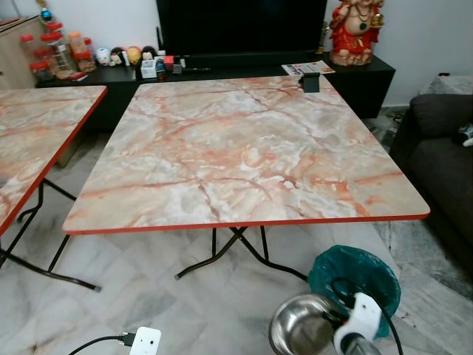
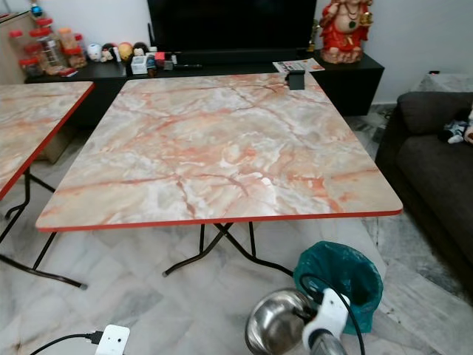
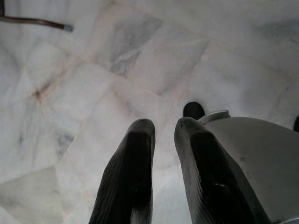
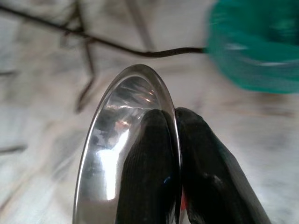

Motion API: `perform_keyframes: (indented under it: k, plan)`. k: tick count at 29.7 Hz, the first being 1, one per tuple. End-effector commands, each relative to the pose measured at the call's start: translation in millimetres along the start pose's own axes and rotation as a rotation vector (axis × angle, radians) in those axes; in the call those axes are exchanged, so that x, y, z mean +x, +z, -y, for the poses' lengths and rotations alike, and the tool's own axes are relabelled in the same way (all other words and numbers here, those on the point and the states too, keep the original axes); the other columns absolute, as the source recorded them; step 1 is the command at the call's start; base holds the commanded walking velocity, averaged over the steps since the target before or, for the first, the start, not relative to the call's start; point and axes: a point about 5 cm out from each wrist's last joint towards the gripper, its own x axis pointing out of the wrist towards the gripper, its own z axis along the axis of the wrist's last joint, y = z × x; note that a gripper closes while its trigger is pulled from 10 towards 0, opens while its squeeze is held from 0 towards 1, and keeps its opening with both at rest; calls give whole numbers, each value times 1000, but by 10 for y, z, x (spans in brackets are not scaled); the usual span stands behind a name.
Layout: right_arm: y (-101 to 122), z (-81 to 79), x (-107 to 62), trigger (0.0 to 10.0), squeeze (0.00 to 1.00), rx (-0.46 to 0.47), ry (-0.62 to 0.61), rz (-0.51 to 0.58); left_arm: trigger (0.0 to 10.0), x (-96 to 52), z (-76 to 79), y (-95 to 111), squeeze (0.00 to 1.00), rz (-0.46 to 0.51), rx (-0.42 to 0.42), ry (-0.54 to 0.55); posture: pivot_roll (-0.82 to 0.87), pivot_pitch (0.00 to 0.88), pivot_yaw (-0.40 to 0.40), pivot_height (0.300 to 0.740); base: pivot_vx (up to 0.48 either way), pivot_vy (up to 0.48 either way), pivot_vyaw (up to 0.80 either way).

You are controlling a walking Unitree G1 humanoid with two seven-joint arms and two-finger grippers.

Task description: Setting the table

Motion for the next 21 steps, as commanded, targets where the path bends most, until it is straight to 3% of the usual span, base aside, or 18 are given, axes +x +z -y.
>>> perform_keyframes:
  k: [1,3,7,11,12,13,15,21]
  plan:
    - [89,-140,42,10000,0,-38,72,24,10000,-13,-59,-64,0,-20,10,15,47,28,-1,740,0,0,0]
    - [131,-260,63,10000,0,-89,152,29,10000,-14,-58,-69,0,-22,11,14,42,30,1,740,0,0,0]
    - [214,-464,85,10000,0,-108,300,54,10000,-14,-52,-68,0,-22,14,12,37,30,2,740,0,0,0]
    - [234,-517,88,10000,0,-113,342,57,10000,-13,-50,-66,0,-22,15,12,37,30,2,740,0,0,0]
    - [281,-678,88,10000,0,-142,466,59,10000,-10,-42,-55,0,-21,15,11,35,29,2,740,0,0,0]
    - [281,-678,88,10000,0,-142,466,59,10000,-10,-42,-55,0,-21,15,11,35,29,2,740,0,0,0]
    - [350,-982,52,10000,0,-213,706,60,10000,-7,-31,-42,0,-19,14,9,37,29,0,740,0,0,0]
    - [413,-1226,-5,10000,0,-252,904,57,10000,-11,-34,-56,0,-21,14,12,44,29,-3,740,0,0,0]
